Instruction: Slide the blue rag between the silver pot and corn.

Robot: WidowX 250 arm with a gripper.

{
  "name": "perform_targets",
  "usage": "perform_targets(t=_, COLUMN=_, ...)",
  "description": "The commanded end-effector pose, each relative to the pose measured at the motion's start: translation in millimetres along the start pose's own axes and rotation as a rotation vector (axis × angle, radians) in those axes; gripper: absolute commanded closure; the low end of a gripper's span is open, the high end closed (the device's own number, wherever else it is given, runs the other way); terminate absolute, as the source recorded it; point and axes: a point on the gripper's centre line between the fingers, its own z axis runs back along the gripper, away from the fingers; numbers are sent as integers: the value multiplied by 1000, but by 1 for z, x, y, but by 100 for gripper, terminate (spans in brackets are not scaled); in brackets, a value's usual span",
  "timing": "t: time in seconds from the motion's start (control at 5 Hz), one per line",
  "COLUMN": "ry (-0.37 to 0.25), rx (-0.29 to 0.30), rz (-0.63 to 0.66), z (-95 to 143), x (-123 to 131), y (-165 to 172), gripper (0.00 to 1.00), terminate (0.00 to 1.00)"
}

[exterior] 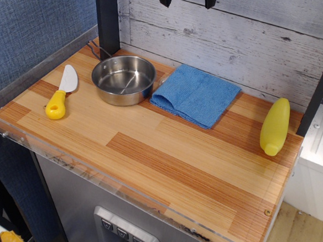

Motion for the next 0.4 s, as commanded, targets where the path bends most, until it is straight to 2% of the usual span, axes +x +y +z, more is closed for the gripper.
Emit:
perform_targets(t=0.0, ry=-66, rx=-9, rz=0, z=24, x=4, y=5, gripper=0, terminate=0)
perform_targets(t=0.2, ry=-66, rx=-9, rz=0, z=24, x=4, y=5, gripper=0, terminate=100)
